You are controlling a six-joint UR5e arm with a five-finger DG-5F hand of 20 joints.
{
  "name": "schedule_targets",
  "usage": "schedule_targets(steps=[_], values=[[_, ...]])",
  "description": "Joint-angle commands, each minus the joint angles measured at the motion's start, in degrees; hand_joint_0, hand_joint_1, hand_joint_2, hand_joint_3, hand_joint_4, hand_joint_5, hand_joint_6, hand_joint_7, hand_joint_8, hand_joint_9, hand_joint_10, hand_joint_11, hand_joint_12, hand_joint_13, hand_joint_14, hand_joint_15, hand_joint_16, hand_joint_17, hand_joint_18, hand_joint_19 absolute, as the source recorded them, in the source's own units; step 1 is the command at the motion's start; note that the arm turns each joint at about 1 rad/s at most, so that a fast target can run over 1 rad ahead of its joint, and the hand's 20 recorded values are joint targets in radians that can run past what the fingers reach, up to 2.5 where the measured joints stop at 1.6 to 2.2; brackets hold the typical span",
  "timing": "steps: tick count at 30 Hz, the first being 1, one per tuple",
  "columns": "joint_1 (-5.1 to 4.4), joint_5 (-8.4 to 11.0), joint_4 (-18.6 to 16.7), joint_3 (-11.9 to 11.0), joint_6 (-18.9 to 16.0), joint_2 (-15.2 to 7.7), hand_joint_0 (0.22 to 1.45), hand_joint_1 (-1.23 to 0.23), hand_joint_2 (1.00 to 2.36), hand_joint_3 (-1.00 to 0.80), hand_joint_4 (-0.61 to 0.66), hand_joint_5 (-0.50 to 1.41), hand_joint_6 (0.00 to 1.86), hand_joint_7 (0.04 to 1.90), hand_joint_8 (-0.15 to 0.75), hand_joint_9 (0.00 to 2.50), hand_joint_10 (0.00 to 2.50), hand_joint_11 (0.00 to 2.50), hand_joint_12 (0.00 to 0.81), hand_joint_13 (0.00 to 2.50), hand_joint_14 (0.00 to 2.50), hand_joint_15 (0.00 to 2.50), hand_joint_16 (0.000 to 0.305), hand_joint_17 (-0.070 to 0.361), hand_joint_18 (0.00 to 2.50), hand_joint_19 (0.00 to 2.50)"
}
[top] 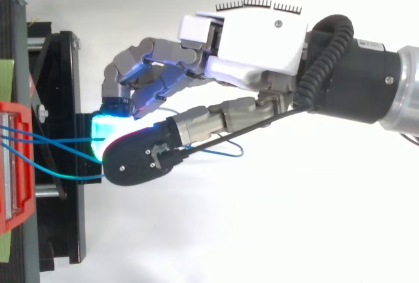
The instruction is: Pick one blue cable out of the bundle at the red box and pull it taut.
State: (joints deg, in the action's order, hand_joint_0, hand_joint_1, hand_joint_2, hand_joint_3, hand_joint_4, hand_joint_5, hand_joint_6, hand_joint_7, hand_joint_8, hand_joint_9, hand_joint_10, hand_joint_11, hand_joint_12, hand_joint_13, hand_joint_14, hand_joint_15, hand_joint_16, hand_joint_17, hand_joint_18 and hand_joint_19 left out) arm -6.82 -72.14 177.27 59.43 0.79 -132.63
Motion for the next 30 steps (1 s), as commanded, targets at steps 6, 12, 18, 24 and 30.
schedule_targets(steps=[6,12,18,24,30], values=[[-0.03,-0.02,0.0,-0.02,0.0,0.0,0.58,-0.56,1.01,-0.34,0.1,-0.14,0.84,0.99,0.342,0.82,0.01,0.39,0.369,0.31,0.0,0.11,0.054,0.122,0.34,0.24],[-0.03,0.07,0.0,-0.02,0.0,0.0,0.59,-0.64,1.01,-0.3,0.1,-0.14,0.84,1.02,0.346,0.82,0.01,0.41,0.37,0.32,0.0,0.1,0.054,0.121,0.35,0.23],[-0.03,-0.02,0.09,-0.02,0.0,0.0,0.59,-0.73,1.02,-0.23,0.11,-0.13,0.85,1.02,0.348,0.86,0.01,0.46,0.369,0.36,0.0,0.11,0.054,0.121,0.39,0.21],[-0.03,0.07,0.09,-0.02,0.0,0.0,0.59,-0.79,1.02,-0.15,0.11,-0.13,0.85,1.03,0.35,0.89,0.01,0.49,0.366,0.39,0.0,0.11,0.053,0.119,0.44,0.21],[-0.03,-0.19,0.09,-0.02,0.0,0.0,0.6,-0.82,1.02,-0.1,0.07,-0.11,0.85,1.06,0.344,0.95,0.01,0.51,0.362,0.45,0.0,0.13,0.052,0.118,0.49,0.21]])
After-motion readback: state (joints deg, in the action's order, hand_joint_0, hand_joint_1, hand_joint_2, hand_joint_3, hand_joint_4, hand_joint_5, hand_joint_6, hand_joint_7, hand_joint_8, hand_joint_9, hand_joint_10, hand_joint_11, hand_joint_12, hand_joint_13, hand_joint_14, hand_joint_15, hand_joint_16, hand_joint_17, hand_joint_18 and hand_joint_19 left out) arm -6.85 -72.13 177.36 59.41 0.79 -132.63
